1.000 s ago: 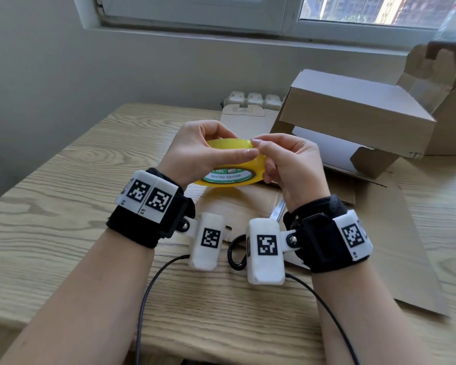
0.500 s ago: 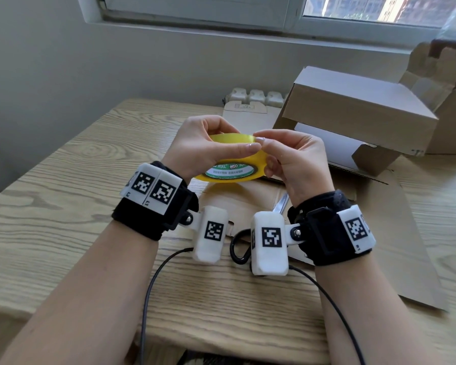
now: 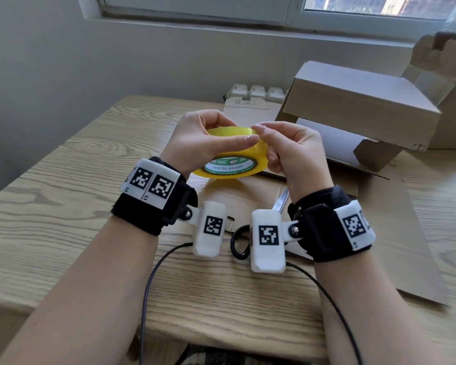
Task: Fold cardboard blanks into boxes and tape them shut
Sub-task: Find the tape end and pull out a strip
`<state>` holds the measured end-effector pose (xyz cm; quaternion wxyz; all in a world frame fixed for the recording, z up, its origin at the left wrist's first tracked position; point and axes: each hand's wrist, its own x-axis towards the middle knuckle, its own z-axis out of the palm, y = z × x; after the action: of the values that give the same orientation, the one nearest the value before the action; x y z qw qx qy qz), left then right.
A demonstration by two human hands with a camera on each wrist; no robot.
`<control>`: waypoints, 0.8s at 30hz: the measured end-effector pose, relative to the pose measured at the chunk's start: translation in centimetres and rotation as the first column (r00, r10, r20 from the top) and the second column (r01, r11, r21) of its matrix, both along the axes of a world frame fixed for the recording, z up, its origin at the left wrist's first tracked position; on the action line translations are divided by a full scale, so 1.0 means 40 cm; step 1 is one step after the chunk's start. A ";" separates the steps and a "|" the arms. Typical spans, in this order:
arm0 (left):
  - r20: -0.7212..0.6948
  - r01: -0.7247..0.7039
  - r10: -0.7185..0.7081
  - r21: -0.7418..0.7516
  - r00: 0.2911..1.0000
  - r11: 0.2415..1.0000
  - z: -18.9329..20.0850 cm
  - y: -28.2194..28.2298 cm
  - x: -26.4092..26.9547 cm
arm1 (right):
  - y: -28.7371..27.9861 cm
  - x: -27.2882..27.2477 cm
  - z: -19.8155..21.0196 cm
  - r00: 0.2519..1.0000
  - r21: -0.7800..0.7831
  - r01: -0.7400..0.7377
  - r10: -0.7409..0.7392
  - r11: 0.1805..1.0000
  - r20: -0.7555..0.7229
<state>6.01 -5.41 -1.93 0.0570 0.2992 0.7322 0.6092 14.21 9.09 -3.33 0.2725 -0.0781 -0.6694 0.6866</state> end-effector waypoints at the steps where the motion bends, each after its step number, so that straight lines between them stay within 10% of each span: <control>1: -0.007 0.005 -0.005 -0.006 1.000 1.000 0.000 0.000 0.000 | -0.003 0.000 0.000 1.000 0.018 0.006 -0.006 1.000 -0.013; 24: -0.074 -0.039 0.037 -0.035 0.997 0.999 0.003 0.003 0.010 | -0.011 0.000 0.000 0.994 0.014 0.107 -0.106 0.994 -0.034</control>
<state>6.41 -5.28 -1.80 0.0236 0.3064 0.7503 0.5854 14.22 8.67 -3.32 0.3204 -0.1003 -0.6651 0.6670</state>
